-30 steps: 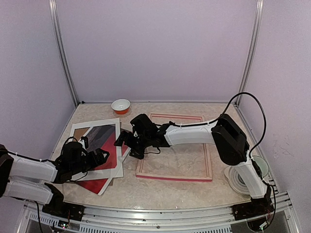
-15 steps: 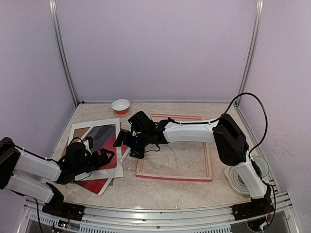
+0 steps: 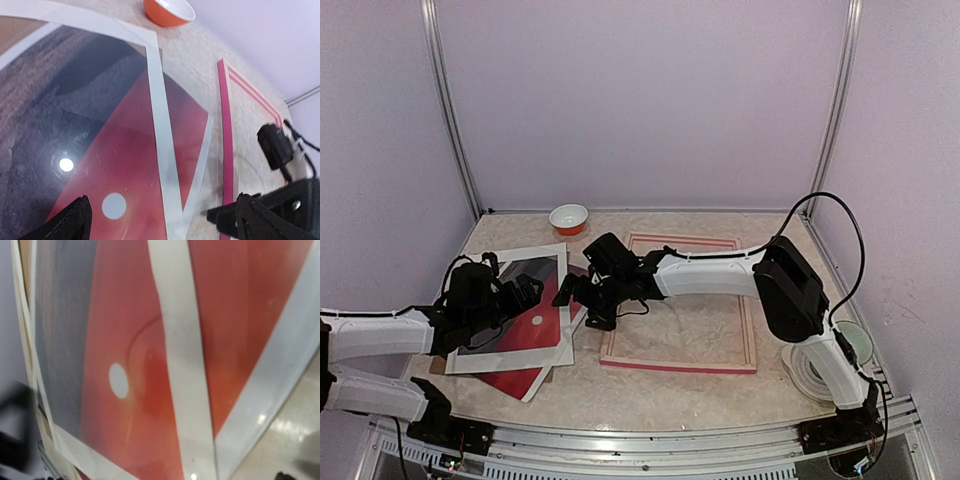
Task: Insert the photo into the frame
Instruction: Pick up the glass panel from the mat board.
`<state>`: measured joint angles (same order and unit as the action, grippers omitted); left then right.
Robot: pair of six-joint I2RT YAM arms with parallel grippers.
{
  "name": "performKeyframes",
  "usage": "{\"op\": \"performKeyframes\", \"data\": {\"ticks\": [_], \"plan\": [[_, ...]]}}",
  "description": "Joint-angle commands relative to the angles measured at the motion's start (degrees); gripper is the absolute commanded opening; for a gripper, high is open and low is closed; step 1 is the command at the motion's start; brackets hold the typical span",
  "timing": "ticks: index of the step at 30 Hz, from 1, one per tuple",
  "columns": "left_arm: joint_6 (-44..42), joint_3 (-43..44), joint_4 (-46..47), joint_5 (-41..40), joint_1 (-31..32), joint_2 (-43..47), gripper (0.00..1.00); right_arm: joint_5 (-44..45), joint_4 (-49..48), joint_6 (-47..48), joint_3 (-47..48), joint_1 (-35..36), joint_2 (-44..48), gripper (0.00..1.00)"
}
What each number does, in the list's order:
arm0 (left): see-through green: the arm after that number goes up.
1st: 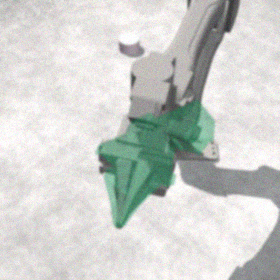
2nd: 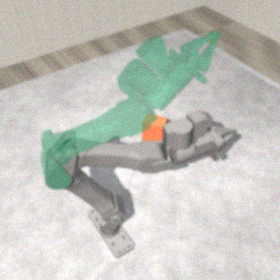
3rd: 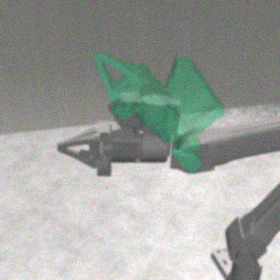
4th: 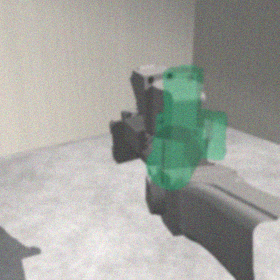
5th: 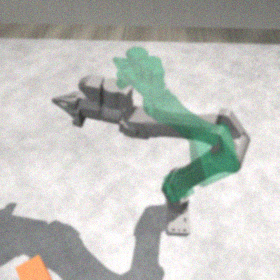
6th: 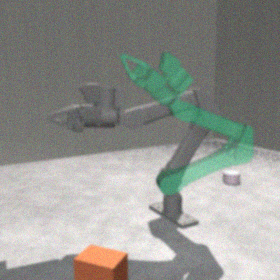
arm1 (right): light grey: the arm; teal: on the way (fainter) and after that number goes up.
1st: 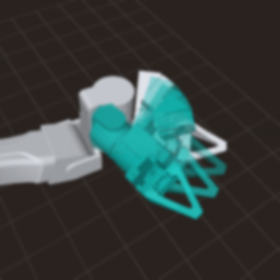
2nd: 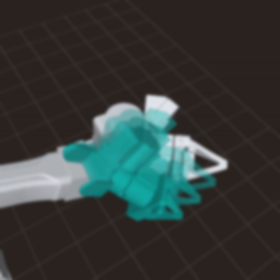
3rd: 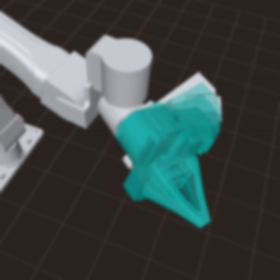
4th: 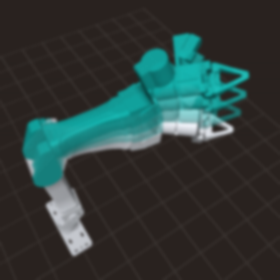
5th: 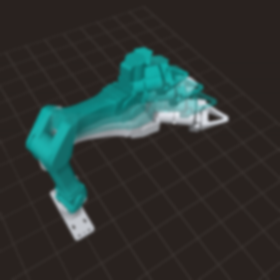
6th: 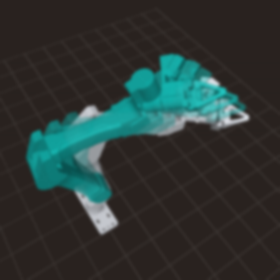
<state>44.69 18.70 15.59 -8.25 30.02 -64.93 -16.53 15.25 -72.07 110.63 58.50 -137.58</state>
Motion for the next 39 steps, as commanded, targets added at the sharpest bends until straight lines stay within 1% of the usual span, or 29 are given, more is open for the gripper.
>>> {"op": "performKeyframes", "data": {"ticks": [1,3,5,10,20,23,27,34,39], "plan": [[-2.95,5.93,-10.65,-5.42,-6.71,1.88,0.99,-1.26,0.04,0.09,0.25,0.83,-2.27,0.99],[-2.90,6.89,-12.09,-4.17,-10.58,1.29,0.99,-1.77,-0.11,0.09,0.71,0.74,-2.75,0.99],[-2.30,7.99,-13.91,-5.77,-13.09,0.30,0.99,-2.21,-0.19,0.17,1.10,0.65,-3.10,0.99],[-0.94,10.23,-17.38,-9.31,-17.44,-3.33,0.99,-2.71,-0.27,0.52,1.32,0.50,-3.50,0.99],[0.03,13.73,-18.50,-12.57,-25.09,-9.07,0.99,-4.23,-0.45,1.70,0.93,0.13,-3.21,0.99],[-0.35,13.90,-17.82,-13.37,-26.19,-10.34,0.99,-4.63,-0.44,2.08,0.67,0.12,-3.09,0.99],[-1.15,14.44,-16.80,-11.80,-27.52,-13.16,0.99,-4.97,-1.34,2.14,-0.67,0.04,-2.57,0.99],[-1.90,16.26,-16.71,-9.94,-28.06,-19.00,0.99,-5.57,-2.47,2.11,-2.42,-0.09,-1.92,0.99],[-2.03,15.53,-16.05,-8.59,-28.07,-21.16,0.99,-5.77,-3.61,1.90,-3.37,-0.22,-1.50,0.99]]}}
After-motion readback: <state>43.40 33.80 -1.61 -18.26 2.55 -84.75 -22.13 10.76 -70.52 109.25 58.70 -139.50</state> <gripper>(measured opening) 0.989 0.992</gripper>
